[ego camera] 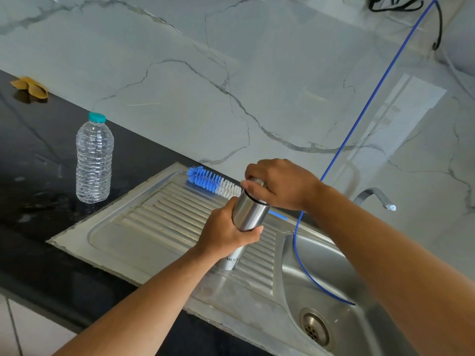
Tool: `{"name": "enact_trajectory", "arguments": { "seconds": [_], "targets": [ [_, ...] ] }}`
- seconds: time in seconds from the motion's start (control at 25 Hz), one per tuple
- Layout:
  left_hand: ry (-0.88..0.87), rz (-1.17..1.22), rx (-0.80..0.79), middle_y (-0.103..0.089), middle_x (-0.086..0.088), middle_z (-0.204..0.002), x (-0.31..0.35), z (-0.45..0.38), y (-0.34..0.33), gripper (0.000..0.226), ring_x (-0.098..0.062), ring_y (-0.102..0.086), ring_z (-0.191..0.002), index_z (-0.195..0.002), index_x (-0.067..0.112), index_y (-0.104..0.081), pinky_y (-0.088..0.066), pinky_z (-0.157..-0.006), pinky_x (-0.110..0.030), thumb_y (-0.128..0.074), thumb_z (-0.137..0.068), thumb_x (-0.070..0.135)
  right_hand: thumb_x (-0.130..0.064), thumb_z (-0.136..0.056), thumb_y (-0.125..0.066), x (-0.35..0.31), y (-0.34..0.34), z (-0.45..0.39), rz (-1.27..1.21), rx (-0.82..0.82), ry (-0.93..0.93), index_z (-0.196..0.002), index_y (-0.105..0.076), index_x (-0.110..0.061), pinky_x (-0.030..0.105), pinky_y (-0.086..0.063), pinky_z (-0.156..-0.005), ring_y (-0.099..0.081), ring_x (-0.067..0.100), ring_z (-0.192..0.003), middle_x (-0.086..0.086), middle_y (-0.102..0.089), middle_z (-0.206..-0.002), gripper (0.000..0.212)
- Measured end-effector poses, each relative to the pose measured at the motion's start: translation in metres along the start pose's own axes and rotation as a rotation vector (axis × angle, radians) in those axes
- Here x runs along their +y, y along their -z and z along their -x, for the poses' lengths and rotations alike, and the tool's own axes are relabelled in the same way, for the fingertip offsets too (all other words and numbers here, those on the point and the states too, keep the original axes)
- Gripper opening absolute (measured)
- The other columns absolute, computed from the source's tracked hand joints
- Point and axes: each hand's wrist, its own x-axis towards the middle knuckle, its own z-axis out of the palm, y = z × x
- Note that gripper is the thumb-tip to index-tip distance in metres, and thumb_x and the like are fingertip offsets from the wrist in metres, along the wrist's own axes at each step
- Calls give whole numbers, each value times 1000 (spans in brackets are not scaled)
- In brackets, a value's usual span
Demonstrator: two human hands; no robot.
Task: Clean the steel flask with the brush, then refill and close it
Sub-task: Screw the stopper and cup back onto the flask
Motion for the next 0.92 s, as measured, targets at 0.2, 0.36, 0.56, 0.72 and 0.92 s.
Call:
{"name": "enact_trajectory", "arguments": {
  "seconds": [0.2,0.36,0.56,0.72,0.92],
  "targets": [
    [12,-63,78,-69,7,-76,1,3,-4,52,-10,-69,-66,-101,26,-62,-60,-61,-36,-89,-62,46,-43,-103,-31,-18,-7,-6,138,102,-267,-80,-49,-18,32,-29,-57,-47,29,-62,0,-42,-63,39],
    [38,-87,133,-68,8,-73,3,5,-8,51,-9,-68,-63,-98,27,-61,-59,-59,-36,-88,-60,48,-38,-103,-32,-29,-4,-9,148,86,-402,-76,-53,-16,29,-23,-49,-37,17,-53,0,-43,-64,41],
    [38,-117,162,-68,9,-74,8,7,-10,51,-8,-68,-64,-100,27,-61,-60,-61,-33,-88,-61,48,-28,-101,-37,-41,0,-12,182,79,-492,-73,-58,-16,28,-35,-52,-50,22,-57,2,-53,-67,37],
    [33,-127,177,-69,9,-75,7,8,-10,53,-8,-69,-64,-100,28,-61,-61,-61,-34,-85,-60,54,-19,-101,-43,-51,7,-11,238,51,-507,-77,-64,-14,30,-49,-62,-60,27,-66,4,-55,-70,32],
    [64,-125,115,-70,9,-79,10,8,-7,56,-7,-70,-68,-105,30,-60,-62,-63,-32,-87,-61,53,-29,-103,-38,-53,6,-7,81,67,-562,-85,-61,-13,32,-46,-64,-61,29,-73,5,-58,-75,34]
  ]
}}
